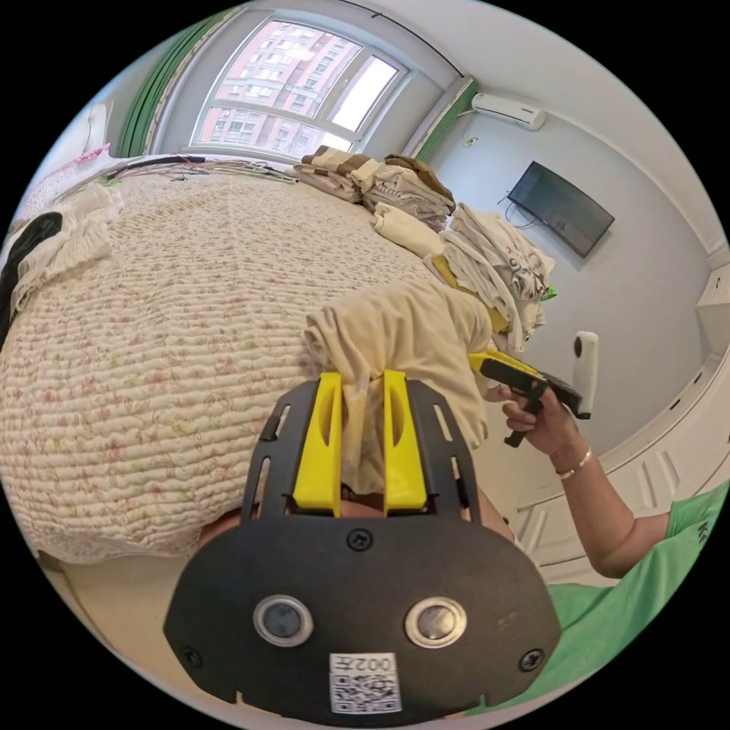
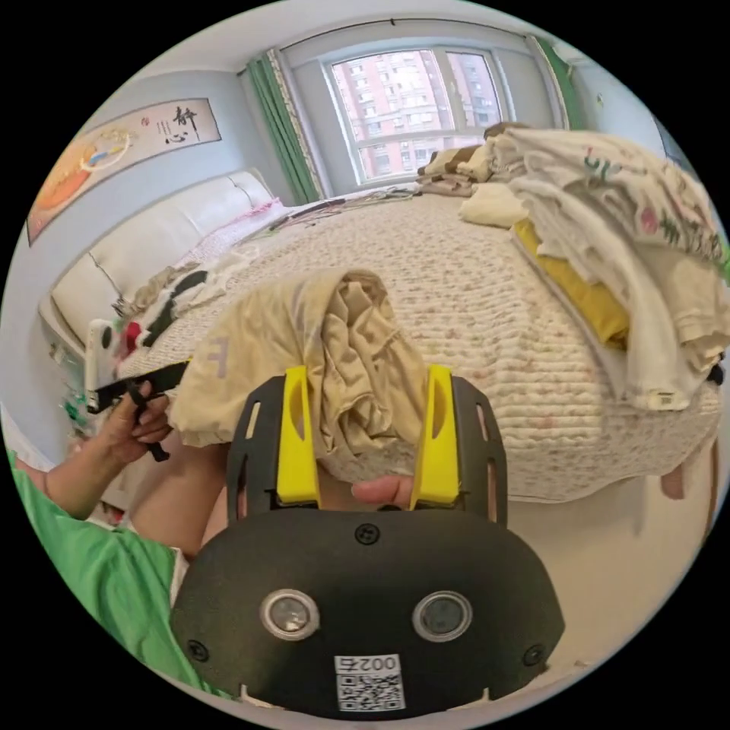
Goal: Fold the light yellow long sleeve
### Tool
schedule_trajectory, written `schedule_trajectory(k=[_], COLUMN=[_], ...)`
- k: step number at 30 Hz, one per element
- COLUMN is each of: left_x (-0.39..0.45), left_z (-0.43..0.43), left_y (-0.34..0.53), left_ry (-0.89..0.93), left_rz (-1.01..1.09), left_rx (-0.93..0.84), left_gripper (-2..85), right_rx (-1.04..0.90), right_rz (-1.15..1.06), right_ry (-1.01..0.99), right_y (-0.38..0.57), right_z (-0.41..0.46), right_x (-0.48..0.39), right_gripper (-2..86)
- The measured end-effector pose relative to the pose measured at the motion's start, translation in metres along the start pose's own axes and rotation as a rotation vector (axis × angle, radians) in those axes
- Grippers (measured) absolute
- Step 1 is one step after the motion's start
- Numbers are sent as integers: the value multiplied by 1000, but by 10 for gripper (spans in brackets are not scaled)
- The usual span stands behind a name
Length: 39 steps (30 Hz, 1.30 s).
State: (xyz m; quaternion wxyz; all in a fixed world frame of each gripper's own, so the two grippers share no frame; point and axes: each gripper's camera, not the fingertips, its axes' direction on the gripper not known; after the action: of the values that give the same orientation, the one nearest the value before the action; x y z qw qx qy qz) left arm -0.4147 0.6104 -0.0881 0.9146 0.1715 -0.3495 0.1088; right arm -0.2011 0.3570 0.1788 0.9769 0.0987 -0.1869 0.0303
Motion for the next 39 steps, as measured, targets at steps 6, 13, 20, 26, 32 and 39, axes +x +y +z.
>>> schedule_trajectory(k=[6,13,20,26,32,39], left_x=[-7,-3,-5,-14,9,80], left_z=[-7,-26,-3,4,-4,-37], left_y=[7,21,24,34,38,35], left_ry=[34,-140,-1,91,51,102], left_rz=[-39,-49,-80,-163,-113,41], left_rx=[27,80,43,50,19,153], left_gripper=[57,73,25,2,-14,-12], right_rx=[86,75,67,85,115,301], right_rz=[99,99,149,234,203,97], right_ry=[-108,-88,-78,-77,-123,-99], right_y=[36,52,56,62,71,72], right_z=[-3,-15,-20,-16,-39,-113], right_x=[22,40,67,85,86,66], right_gripper=[89,77,112,128,69,64])
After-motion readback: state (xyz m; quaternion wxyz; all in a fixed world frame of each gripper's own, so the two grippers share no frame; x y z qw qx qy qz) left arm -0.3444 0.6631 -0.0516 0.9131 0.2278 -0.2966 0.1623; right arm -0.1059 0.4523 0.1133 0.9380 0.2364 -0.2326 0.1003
